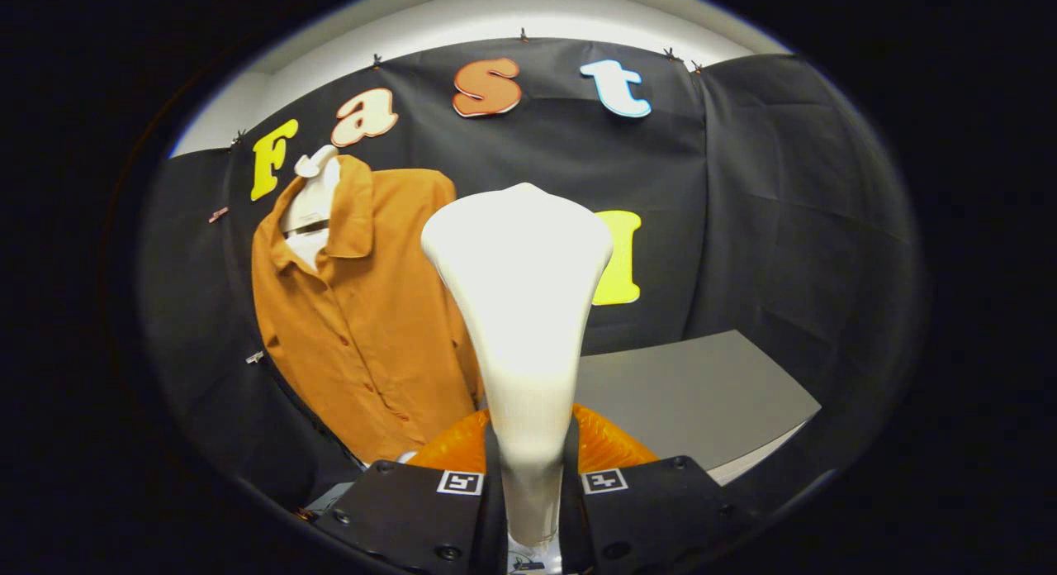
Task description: Iron the clothes twice with a garment steamer, once on the left side and once on the right side.
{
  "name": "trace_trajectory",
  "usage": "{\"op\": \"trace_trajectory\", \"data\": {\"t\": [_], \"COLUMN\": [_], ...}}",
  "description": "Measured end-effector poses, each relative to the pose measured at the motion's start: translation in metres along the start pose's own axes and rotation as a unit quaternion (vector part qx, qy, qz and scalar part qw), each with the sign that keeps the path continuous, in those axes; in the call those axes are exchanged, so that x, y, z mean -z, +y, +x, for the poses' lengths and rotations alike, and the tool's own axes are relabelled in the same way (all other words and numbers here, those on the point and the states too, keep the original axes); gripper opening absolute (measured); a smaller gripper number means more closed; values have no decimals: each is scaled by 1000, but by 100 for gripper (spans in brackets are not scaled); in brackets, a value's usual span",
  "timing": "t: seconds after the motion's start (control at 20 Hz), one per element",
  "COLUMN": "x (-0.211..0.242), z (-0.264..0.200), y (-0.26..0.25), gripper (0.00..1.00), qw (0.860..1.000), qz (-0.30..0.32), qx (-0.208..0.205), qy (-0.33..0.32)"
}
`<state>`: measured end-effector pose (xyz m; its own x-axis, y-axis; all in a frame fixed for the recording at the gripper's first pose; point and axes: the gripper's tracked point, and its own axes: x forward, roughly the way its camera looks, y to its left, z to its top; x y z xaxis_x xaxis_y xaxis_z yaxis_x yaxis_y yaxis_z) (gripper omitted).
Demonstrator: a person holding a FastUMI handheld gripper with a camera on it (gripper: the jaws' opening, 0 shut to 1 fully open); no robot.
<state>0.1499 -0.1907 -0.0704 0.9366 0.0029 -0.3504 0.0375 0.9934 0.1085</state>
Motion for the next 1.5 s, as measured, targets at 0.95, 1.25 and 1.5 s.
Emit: {"op": "trace_trajectory", "data": {"t": [0.95, 1.25, 1.5], "x": [32, 44, 90], "z": [105, 138, 150], "y": [145, 142, 145], "gripper": [28, 28, 28], "qw": [999, 997, 995], "qz": [-28, -41, -63], "qx": [42, 65, 78], "qy": [-13, -17, 0]}}
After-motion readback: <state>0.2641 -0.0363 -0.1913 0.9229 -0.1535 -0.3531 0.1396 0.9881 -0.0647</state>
